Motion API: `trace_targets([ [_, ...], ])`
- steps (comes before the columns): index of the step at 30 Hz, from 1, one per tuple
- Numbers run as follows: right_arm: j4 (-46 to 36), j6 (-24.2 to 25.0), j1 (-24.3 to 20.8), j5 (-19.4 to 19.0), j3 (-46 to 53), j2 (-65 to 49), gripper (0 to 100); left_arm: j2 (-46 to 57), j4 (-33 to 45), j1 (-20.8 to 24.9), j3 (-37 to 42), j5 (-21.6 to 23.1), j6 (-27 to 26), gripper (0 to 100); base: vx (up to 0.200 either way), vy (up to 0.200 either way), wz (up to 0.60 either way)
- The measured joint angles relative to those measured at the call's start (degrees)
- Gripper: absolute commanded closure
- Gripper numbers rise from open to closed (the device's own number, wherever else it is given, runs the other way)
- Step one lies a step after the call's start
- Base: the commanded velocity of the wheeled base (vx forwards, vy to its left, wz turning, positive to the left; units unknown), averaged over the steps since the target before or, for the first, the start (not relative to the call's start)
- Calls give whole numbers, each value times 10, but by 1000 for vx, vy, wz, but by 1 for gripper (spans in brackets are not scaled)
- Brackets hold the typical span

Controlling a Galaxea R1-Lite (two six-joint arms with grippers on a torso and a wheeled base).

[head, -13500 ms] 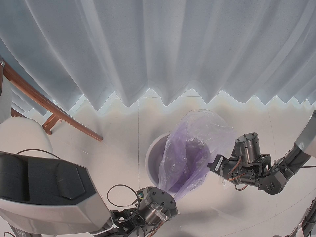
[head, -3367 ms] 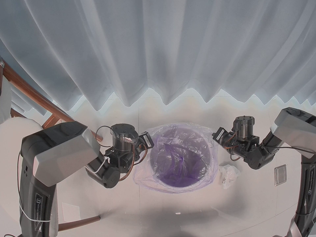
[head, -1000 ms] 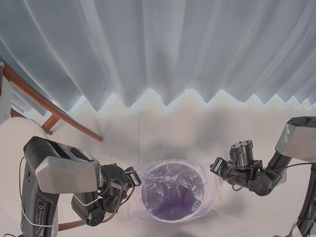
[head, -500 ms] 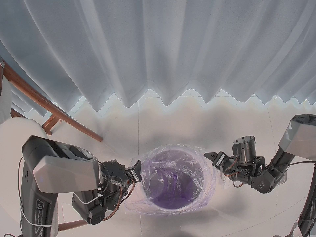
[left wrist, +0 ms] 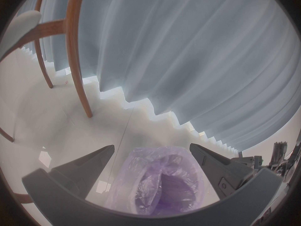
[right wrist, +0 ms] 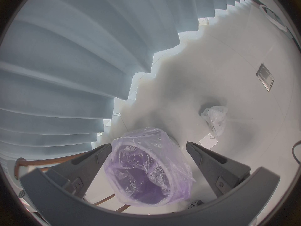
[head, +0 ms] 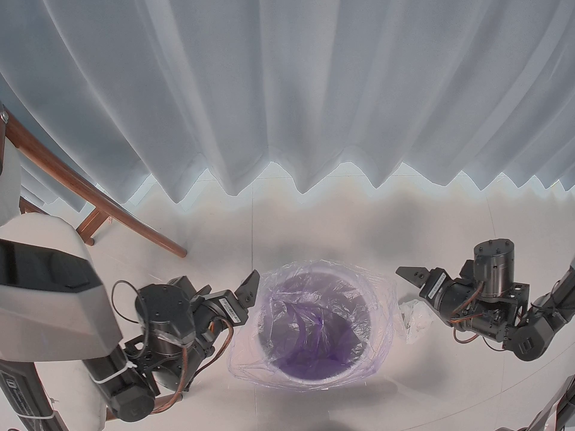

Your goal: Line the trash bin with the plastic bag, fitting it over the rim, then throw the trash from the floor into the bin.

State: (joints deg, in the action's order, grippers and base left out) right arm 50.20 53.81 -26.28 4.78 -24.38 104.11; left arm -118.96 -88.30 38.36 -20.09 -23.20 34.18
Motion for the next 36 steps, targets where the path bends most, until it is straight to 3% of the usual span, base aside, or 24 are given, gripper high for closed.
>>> trace_targets([
  [4, 0, 1, 3, 0, 33, -44, 0, 52, 0, 6, 51, -2, 25, 0, 0, 0, 0],
  [15, 4, 5, 16, 2, 99, -116, 0, 173, 7, 20, 179, 19, 85, 0, -200, 0, 0],
  [25, 3, 0, 14, 2, 137, -150, 0, 241, 2, -1, 191, 40, 89, 0, -200, 0, 0],
  [36, 5, 0, -18, -1, 146, -142, 0, 273, 20, -1, 131, 87, 97, 0, 0, 0, 0],
])
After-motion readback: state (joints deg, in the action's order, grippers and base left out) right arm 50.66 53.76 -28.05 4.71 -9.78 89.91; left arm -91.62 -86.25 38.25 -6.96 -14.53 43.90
